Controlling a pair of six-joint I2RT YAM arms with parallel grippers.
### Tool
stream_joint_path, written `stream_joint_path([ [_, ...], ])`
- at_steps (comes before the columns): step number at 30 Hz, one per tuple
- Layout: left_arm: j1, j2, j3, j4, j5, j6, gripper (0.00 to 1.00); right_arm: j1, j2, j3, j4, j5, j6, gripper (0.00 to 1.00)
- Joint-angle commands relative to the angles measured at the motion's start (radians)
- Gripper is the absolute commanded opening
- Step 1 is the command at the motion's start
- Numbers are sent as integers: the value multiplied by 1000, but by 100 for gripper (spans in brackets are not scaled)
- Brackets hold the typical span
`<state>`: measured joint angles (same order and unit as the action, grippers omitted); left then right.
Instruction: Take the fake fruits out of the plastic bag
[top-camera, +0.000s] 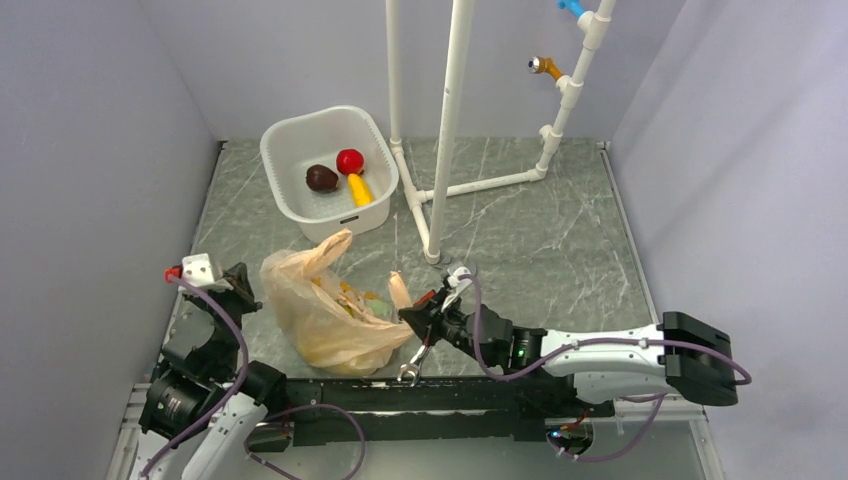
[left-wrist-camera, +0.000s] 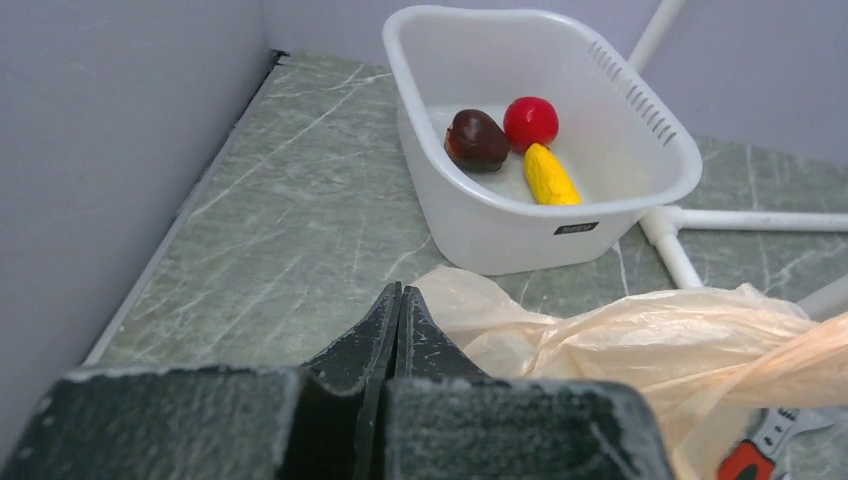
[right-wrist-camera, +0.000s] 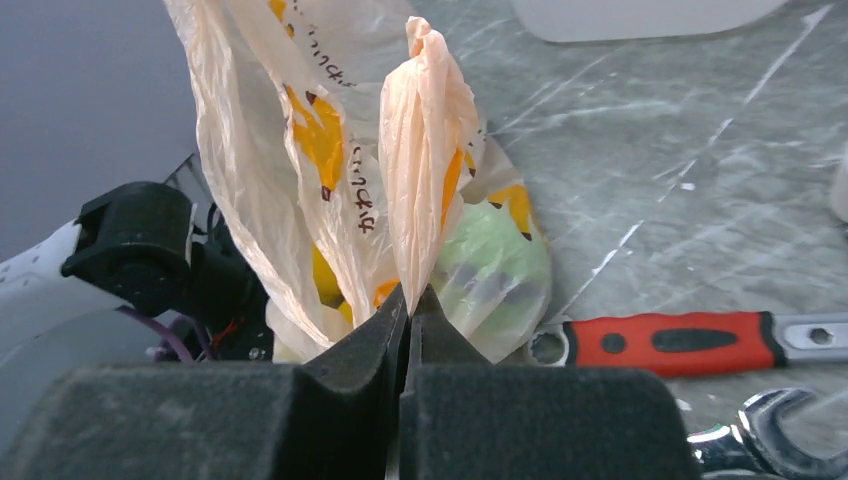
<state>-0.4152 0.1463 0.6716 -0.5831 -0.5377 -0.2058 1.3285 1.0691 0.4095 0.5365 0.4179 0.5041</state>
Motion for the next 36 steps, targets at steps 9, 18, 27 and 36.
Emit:
stream_joint_path([
  [9, 3, 61, 247, -230, 371, -169, 88, -9, 137, 250, -47, -91, -39, 0],
  [18, 3, 441, 476, -366, 765, 152, 99, -44, 148, 272, -83, -221, -20, 0],
  [27, 3, 646, 499, -356, 997, 360, 99, -46, 85, 261, -132, -214, -33, 0],
  [36, 3, 682, 517, -303, 243, 84, 0, -62, 117, 294, -178, -109, -17, 0],
])
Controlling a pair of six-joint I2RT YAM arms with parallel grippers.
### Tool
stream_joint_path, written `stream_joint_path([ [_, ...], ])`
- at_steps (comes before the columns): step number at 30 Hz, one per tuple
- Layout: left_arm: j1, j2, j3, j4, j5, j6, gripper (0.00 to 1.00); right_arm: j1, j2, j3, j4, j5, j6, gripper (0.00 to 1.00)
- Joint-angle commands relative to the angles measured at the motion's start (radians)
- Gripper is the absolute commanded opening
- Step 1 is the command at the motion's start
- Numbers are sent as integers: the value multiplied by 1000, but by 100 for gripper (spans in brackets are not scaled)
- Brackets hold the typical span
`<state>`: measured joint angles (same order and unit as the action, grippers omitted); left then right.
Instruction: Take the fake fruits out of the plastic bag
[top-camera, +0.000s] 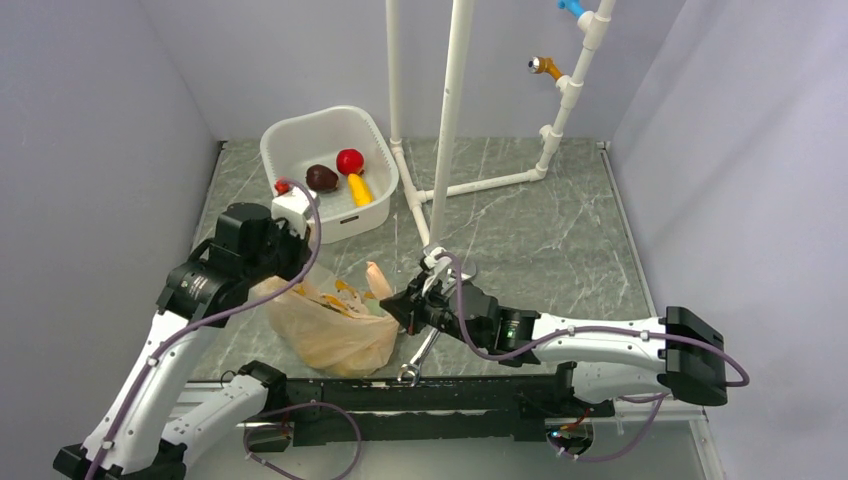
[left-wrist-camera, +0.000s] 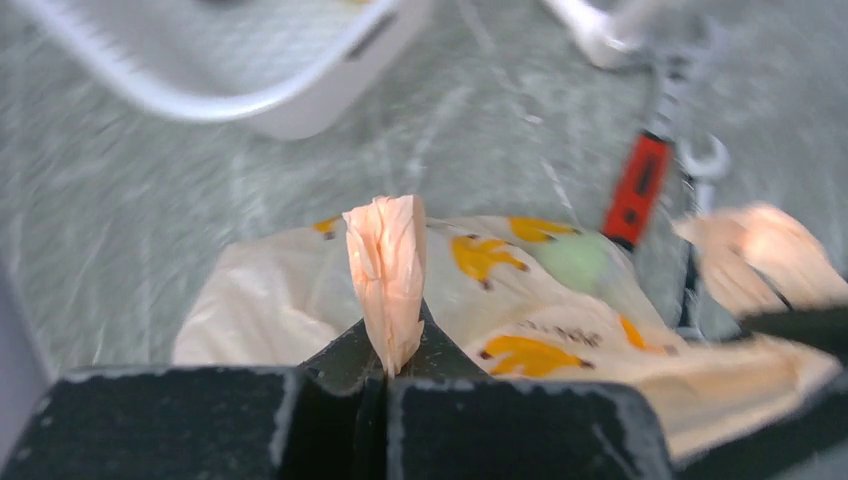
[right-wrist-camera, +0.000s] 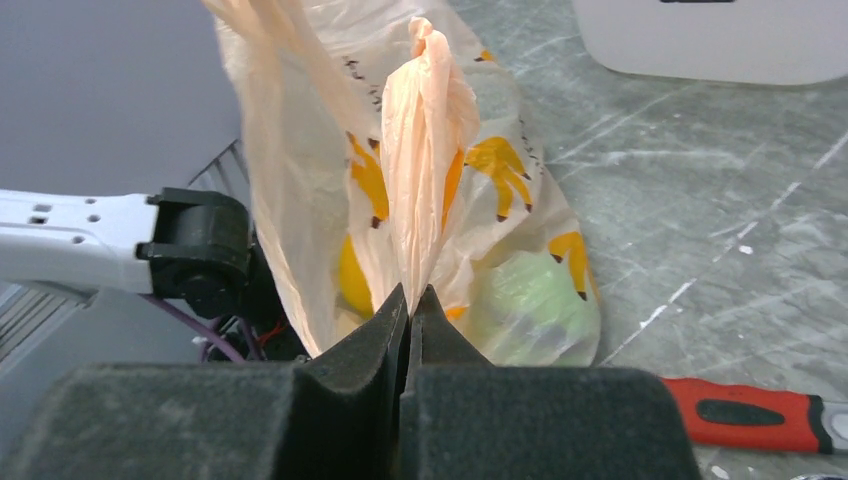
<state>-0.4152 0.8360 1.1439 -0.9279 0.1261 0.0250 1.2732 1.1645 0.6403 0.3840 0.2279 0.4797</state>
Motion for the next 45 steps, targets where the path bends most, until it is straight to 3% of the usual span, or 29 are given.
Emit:
stream_joint_path([
  [1, 3, -31, 35, 69, -482, -172, 0, -7, 39, 92, -64, 124, 25, 0],
  [5, 2, -159, -26, 257, -710, -247, 0, -8, 116, 210, -158, 322, 66, 0],
  [9, 4, -200, -46, 427, -819, -263, 0, -46, 193, 356, -226, 454, -5, 0],
  [12, 4, -73, 133, 306, -878, -312, 0, -102, 240, 474, -281, 511, -56, 0],
  [15, 4, 21, 302, 163, -954, -387, 0, -162, 268, 558, -261, 455, -118, 0],
  [17, 4, 18, 321, 177, -973, -399, 0, -198, 287, 614, -258, 370, -146, 0],
  [23, 5, -154, 94, 319, -953, -432, 0, -217, 285, 623, -219, 242, -169, 5],
  [27, 4, -353, -144, 305, -908, -591, 0, -218, 222, 435, -154, 146, -106, 13],
  [32, 4, -635, -400, 321, -730, -612, 0, -203, 104, 171, -84, 51, -30, 16],
  [34, 4, -709, -422, 255, -700, -664, 0, -187, 61, 107, -109, 37, -23, 20],
  [40, 4, -794, -408, 128, -603, -666, 0, -166, -55, 64, -321, -24, -70, 54],
  [45, 4, -785, -399, 71, -553, -625, 0, -163, -104, 161, -506, -98, -141, 66],
])
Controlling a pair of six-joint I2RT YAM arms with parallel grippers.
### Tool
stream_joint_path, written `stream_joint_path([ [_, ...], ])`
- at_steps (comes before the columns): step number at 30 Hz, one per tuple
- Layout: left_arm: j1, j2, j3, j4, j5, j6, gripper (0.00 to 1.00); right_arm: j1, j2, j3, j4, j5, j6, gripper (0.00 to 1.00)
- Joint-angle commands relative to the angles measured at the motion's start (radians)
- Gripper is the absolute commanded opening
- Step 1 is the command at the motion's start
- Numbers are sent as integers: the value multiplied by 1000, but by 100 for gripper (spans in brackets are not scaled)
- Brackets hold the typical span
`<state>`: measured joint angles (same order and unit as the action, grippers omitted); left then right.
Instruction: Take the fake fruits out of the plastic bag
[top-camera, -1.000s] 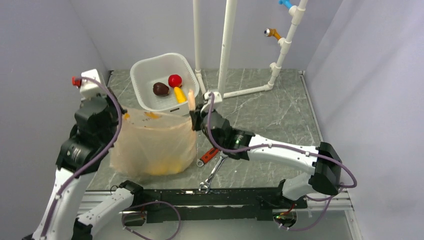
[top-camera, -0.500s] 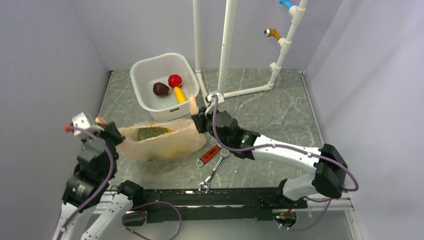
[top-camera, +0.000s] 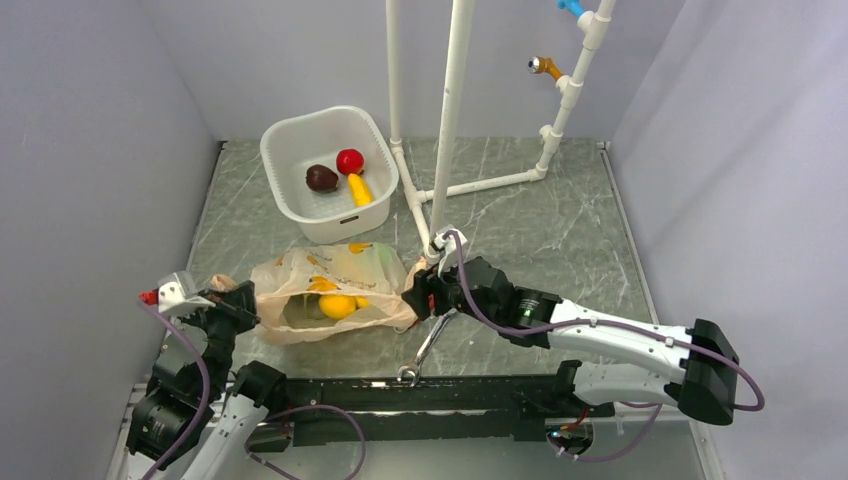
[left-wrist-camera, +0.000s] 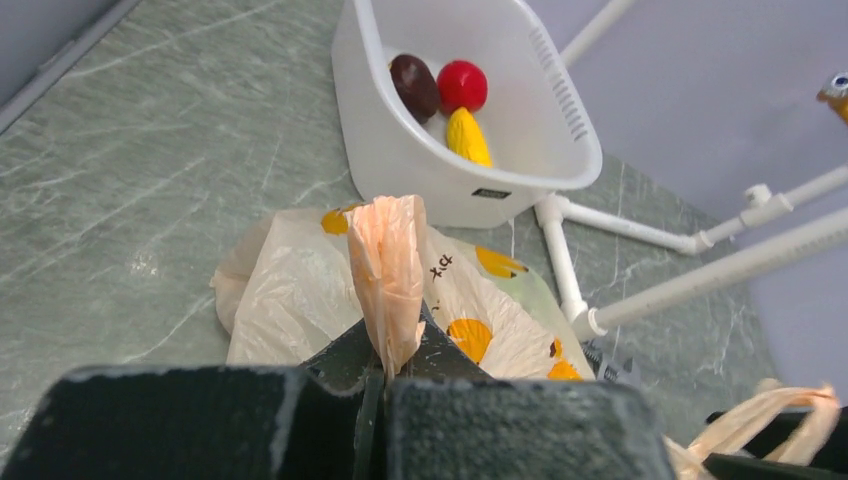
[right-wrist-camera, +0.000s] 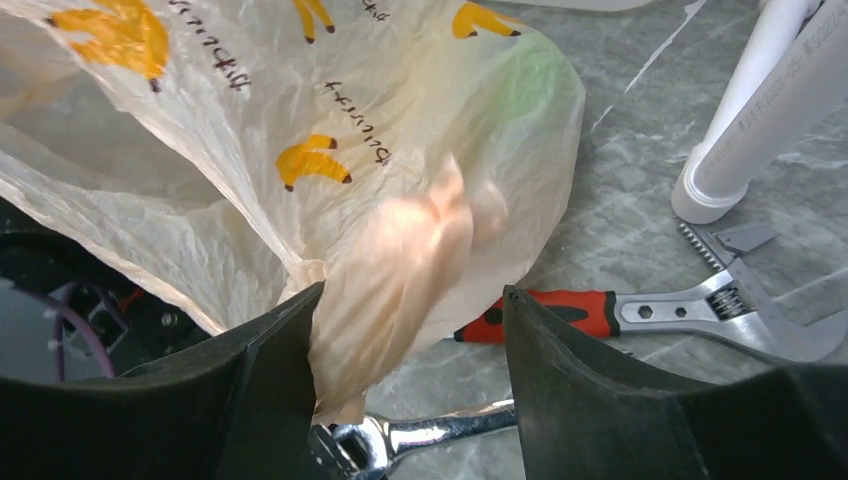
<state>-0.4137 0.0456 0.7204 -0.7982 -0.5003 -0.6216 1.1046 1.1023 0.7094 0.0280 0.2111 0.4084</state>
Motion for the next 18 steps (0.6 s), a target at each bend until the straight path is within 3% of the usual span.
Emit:
stream_joint_path([
  [1, 3, 3, 19, -68, 77, 25, 0, 7, -42, 131, -184, -88, -85, 66],
  [5, 3, -30, 0, -36, 125, 52, 0, 25, -29, 255, -294, -86, -191, 72],
  [10, 3, -42, -16, -25, 130, 64, 0, 34, 3, 408, -368, 64, -301, 85],
  [13, 3, -80, -26, -14, 131, 62, 0, 33, 58, 533, -419, 146, -331, 89],
  [16, 3, -69, -21, -16, 148, 66, 0, 35, 85, 614, -403, 129, -353, 89],
  [18, 3, -60, -18, -21, 153, 64, 0, 33, 108, 659, -386, 39, -312, 90],
])
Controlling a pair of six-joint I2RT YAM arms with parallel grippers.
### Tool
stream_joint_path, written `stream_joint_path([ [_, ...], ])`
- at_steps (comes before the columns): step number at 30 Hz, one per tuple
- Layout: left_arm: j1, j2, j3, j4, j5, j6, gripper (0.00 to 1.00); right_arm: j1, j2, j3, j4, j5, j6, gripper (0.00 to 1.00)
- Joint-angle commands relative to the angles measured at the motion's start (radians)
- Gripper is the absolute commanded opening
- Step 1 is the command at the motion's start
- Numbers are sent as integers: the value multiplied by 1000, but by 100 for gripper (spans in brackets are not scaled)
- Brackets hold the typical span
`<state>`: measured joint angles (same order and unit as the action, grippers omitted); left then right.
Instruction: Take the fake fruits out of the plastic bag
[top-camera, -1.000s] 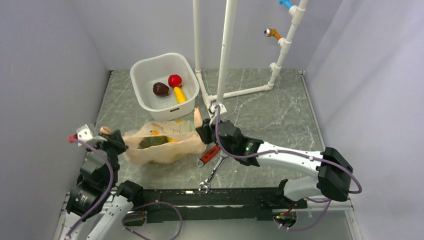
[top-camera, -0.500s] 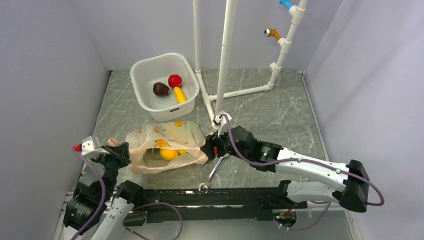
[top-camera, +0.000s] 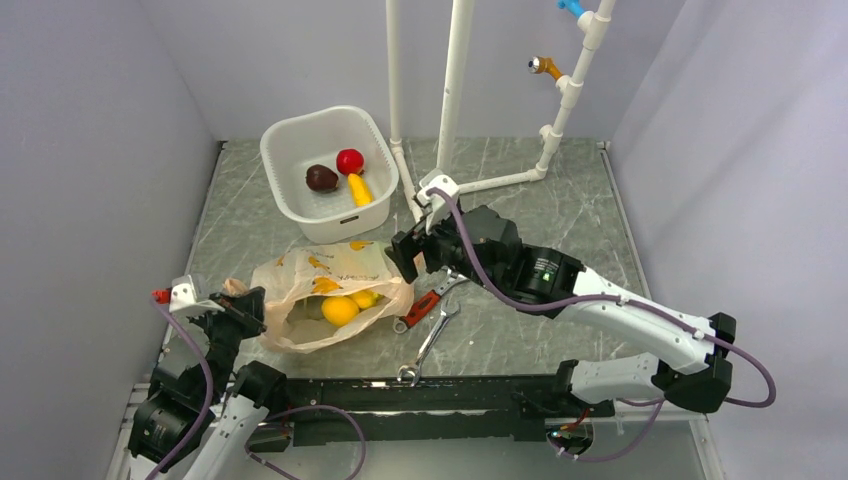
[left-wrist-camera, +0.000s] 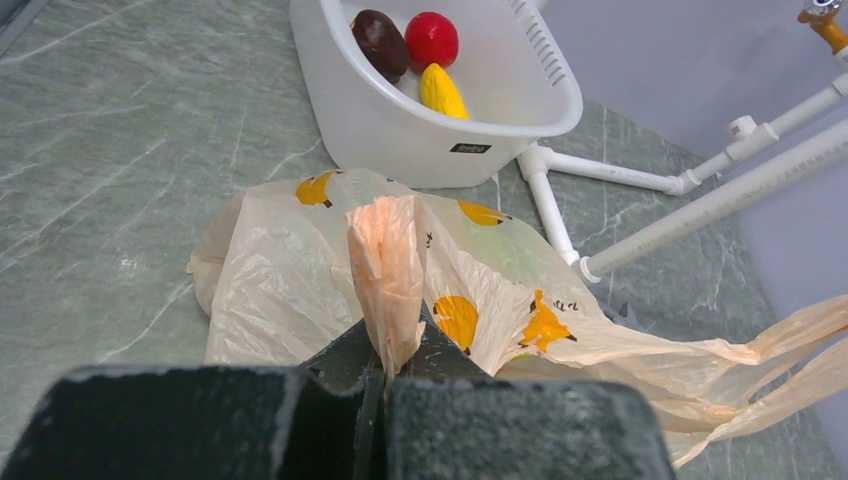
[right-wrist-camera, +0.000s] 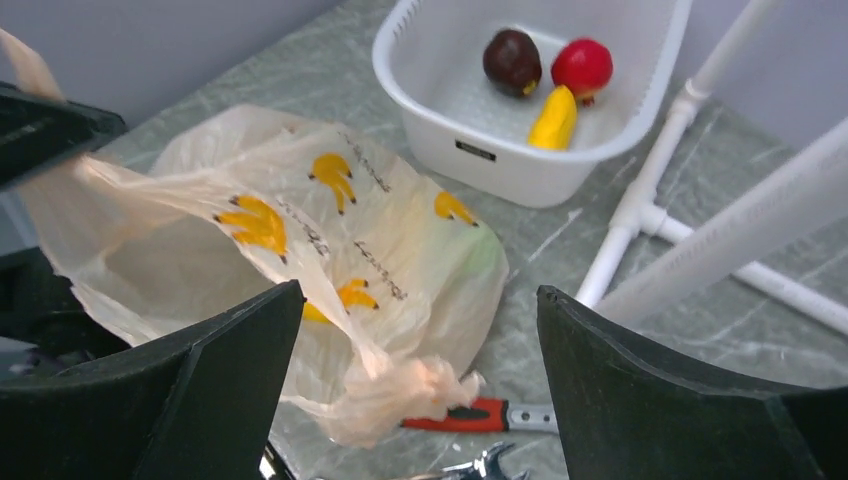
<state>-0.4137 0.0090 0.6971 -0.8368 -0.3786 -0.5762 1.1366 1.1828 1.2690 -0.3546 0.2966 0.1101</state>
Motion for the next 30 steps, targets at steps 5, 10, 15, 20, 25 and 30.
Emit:
stream_joint_path([
  [5, 3, -18, 7, 13, 21, 13, 0, 10, 127, 106, 182, -552, 128, 87],
  [10, 3, -18, 9, 8, 17, 11, 0, 30, 276, 134, 61, -482, 119, 57],
  [15, 3, -23, 5, 12, 16, 14, 0, 29, 277, -2, 63, -497, 49, 34],
  [20, 3, -25, 12, 0, -3, 4, 0, 29, 257, -180, 15, -25, 110, 35],
  [25, 3, -49, 15, -13, -29, -9, 0, 36, 170, -376, -11, 111, 188, 45],
  [30, 3, -71, 7, -4, -24, -7, 0, 40, 4, -510, -39, 225, 311, 67],
])
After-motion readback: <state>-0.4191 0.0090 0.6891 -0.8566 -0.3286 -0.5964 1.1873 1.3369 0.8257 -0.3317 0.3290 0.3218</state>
